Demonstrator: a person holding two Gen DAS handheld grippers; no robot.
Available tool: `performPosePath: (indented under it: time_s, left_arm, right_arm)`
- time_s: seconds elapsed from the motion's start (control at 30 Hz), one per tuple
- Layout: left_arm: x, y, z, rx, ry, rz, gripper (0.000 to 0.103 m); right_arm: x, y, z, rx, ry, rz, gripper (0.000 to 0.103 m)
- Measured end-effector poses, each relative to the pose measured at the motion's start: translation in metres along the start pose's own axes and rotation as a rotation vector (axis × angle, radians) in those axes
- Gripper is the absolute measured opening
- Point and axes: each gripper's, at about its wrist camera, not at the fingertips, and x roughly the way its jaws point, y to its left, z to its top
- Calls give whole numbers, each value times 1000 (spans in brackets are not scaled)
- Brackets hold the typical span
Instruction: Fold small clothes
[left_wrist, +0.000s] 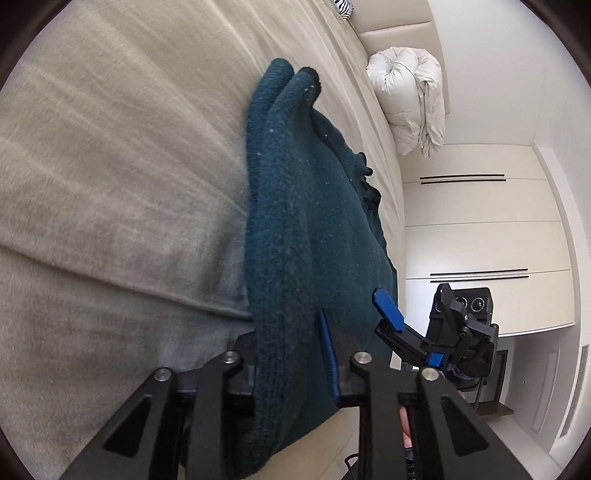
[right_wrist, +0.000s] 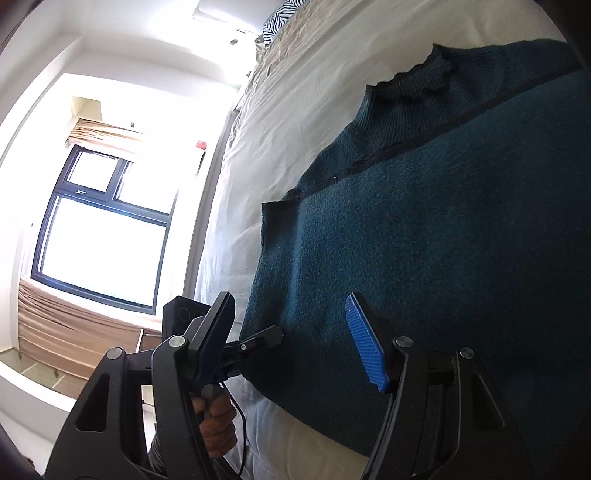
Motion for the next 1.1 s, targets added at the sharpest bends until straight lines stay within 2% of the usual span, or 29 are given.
performPosePath:
  time_s: [0.13,0.27,0.4,0.53,0.63,0.7,0.83,0.87,0.93,0.97,1.03,1.1]
  left_arm:
    - [-6,3,1,-13,-22,-23,16]
    - [-10,-15,4,23,-44,-20,14]
    - [-12,-53,4,100,-57,-6,14]
    - [0,-111,0,213,-49,28,14]
    - [27,-160,-8,312,-25,40,14]
    - [58,-189,-18,391,2,73,14]
    - [135,-206,-42,449,104,94,15]
    - [152,-204,-45,447,126,97,16]
    - [182,-196,-53,435,176,117,31]
    - [192,-192,-57,433,199,122,44]
    - [194,-190,-66,444,215,103,50]
    - [185,-194,-72,478,210,89,62]
  right_arm:
    - [27,-16,11,36,51,-31,61]
    - [22,-27,16,64,38,34,60]
    - [-5,-36,19,97,6,97,61]
    - [-52,-58,30,158,-76,188,63]
    - [-91,-78,38,196,-126,249,65]
    - [-113,-93,42,216,-157,273,68]
    - [-151,-137,43,295,-218,301,73]
    - [-157,-147,41,313,-230,306,73]
    - [-166,-165,39,349,-239,322,72]
    - [-168,-171,37,359,-238,337,72]
    - [-171,-177,37,360,-234,340,72]
    - [-171,-178,39,349,-221,337,72]
